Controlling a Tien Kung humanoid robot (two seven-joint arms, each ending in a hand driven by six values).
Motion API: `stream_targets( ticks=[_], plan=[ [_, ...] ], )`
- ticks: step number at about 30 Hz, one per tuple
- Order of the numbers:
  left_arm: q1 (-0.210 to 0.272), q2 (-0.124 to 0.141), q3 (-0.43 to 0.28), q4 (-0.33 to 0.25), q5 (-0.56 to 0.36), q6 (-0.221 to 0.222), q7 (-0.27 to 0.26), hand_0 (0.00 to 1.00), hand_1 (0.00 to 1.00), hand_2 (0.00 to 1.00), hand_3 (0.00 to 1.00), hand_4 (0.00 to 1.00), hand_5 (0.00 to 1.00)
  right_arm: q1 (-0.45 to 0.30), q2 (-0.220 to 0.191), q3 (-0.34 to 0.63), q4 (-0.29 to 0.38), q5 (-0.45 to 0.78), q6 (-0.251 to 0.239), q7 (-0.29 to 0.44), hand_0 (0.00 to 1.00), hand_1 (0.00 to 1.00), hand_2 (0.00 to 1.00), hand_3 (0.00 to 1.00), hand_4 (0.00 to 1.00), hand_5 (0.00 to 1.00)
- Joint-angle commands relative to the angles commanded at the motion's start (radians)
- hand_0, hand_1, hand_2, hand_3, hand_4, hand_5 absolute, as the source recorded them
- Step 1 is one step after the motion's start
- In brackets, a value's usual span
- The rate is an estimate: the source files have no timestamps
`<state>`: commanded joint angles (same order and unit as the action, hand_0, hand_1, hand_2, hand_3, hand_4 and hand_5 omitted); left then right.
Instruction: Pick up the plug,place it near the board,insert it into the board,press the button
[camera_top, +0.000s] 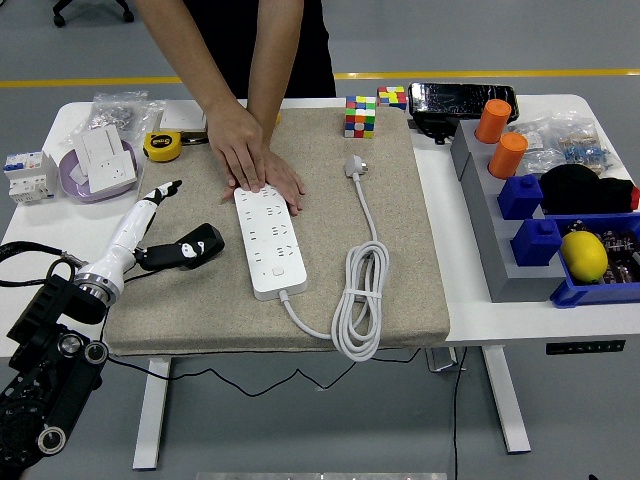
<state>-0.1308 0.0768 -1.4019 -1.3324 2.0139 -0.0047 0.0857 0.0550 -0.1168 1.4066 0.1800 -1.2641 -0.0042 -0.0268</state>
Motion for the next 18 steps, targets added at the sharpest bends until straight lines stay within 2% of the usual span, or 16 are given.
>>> stream_targets(
  ticks=[11,12,17,18],
  plan=[
    [-0.025,-0.013,0.047,0.097,0.023,0.034,-0.017,0.998,0.998,0.985,0.955,0.979,0.303,-0.001,-0.005,-0.007,0.000,0.002,0.000,-0.002,0.861,0.788,0.771,0.819,0.998,0.998],
    [-0.029,-0.014,0.053,0.110,0.029,0.041,-0.021,0.912,0.947,0.858,0.866,0.968,0.280,0.000,-0.005,-0.009,0.000,0.003,0.000,-0.001,0.861,0.789,0.771,0.819,0.998,0.998],
    [-0.042,-0.027,0.068,0.160,0.042,0.101,-0.053,0.912,0.947,0.858,0.866,0.968,0.280,0.000,-0.005,-0.013,0.000,0.005,0.000,0.000,0.861,0.789,0.771,0.819,0.998,0.998],
    [-0.043,-0.030,0.068,0.167,0.046,0.113,-0.059,0.691,0.662,0.532,0.524,0.939,0.298,-0.001,-0.005,-0.013,0.000,0.005,0.000,0.000,0.860,0.789,0.771,0.819,0.998,0.998]
  ],
)
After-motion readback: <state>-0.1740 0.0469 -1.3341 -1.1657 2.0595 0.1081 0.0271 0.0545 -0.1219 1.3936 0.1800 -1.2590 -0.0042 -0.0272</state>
